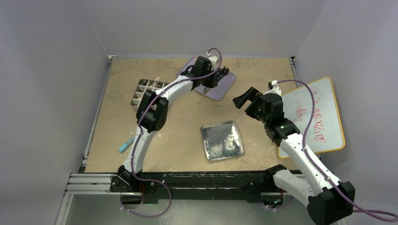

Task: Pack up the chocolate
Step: Pick up the fake chocolate from the plate, then place the fake chocolate in the packing box.

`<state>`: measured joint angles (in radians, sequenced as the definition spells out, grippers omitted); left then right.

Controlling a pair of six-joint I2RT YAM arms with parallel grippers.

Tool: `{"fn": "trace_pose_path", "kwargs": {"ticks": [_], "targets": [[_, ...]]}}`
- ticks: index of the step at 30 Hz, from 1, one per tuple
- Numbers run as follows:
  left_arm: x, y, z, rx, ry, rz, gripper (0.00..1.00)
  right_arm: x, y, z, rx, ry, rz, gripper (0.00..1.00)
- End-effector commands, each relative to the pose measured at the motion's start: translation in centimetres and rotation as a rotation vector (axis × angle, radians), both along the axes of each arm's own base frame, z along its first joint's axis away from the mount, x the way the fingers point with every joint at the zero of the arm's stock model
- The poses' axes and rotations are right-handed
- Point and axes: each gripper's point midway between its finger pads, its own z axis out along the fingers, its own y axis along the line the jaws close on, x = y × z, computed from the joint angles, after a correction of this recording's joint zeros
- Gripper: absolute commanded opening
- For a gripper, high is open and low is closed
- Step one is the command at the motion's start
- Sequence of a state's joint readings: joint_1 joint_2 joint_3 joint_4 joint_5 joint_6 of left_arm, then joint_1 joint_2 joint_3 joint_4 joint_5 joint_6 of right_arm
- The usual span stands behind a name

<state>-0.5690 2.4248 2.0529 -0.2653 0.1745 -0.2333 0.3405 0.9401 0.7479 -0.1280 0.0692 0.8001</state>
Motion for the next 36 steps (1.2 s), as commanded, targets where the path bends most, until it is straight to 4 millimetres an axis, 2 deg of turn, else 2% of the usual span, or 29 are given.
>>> {"fn": "trace_pose_path", "kwargs": {"ticks": [1,7,13,14,21,28,31,36], "targets": [[-0.7,0.2,9.7,-0.107,-0.094,0.045,0.10,0.3,-0.2,2.3,0.013,-0.071,-0.018,0.97],[-3.0,3.1,11.4,-0.075,-0.046,0.145,0.09,0.2,-0.4,2.8,0.024,-0.091,-0.027,0.98],[-6.3,8.4,13.8,0.015,-0.044,0.274,0.08,-0.3,0.0,3.1,0.042,-0.103,0.000,0.98],[-7.2,9.5,13.3,0.043,-0.029,0.296,0.08,-0.4,0.0,3.1,0.043,-0.103,0.002,0.98],[-13.0,17.4,13.4,0.132,0.045,0.473,0.08,-0.6,0.4,3.0,0.061,-0.112,0.017,0.97],[-17.3,27.1,14.0,0.135,0.098,0.701,0.09,-0.6,0.8,2.7,0.074,-0.101,0.033,0.97],[-18.7,29.8,13.1,0.159,0.138,0.766,0.10,-0.5,0.9,2.5,0.073,-0.094,0.036,0.97],[-20.0,32.2,12.1,0.176,0.188,0.830,0.11,-0.3,1.1,2.6,0.080,-0.094,0.041,0.97]]}}
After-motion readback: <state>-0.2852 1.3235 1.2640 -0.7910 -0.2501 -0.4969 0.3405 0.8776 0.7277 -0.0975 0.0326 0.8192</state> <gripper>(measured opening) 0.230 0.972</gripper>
